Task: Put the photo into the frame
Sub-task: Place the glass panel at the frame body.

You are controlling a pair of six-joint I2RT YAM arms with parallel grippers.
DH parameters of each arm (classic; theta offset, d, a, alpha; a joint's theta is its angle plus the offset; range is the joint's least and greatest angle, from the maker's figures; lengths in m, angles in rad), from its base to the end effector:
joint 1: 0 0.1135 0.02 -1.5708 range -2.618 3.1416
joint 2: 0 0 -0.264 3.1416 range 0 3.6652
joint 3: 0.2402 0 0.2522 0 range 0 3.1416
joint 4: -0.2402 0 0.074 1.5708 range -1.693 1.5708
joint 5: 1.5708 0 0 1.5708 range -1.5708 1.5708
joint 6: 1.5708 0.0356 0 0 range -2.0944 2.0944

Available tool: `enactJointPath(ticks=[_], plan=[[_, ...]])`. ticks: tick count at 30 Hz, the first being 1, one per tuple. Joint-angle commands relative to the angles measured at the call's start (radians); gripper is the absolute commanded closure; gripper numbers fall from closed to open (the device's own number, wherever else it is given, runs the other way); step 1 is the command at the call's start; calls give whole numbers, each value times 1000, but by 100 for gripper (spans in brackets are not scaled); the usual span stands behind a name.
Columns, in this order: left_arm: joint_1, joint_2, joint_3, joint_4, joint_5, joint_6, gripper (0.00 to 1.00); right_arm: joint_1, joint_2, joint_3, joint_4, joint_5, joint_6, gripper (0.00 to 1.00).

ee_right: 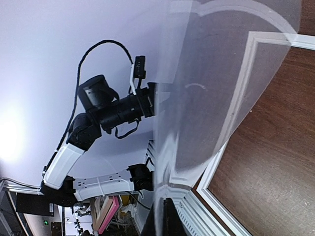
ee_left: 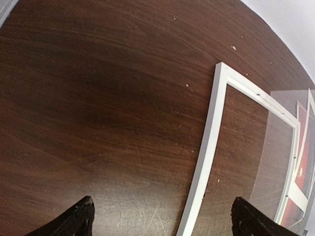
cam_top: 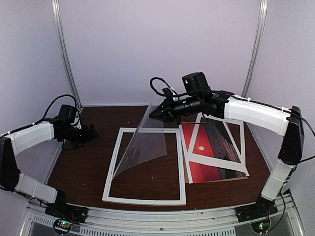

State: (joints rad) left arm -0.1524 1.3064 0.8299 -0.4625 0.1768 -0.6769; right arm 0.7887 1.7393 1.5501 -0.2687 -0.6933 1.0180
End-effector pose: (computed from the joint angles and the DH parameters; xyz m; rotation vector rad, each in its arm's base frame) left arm 0.2566 -0.0458 0.2213 -0.5964 2.5098 -0.5487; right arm 0.2708 0.3048 0.3418 -0.2598 2.4331 1.7002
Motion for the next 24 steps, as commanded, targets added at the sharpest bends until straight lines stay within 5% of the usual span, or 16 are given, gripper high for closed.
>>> enactJointPath(ticks=[1,7,24], plan=[[36,-9,51,-41,-34,60,2,53,29,96,60,15,30,100],[60,-27,36,-38,-52,60,2,89,58,82,92,20,54,100],[60,-22,32,-39,-47,82,2,84,60,-413,359,165,208,100]])
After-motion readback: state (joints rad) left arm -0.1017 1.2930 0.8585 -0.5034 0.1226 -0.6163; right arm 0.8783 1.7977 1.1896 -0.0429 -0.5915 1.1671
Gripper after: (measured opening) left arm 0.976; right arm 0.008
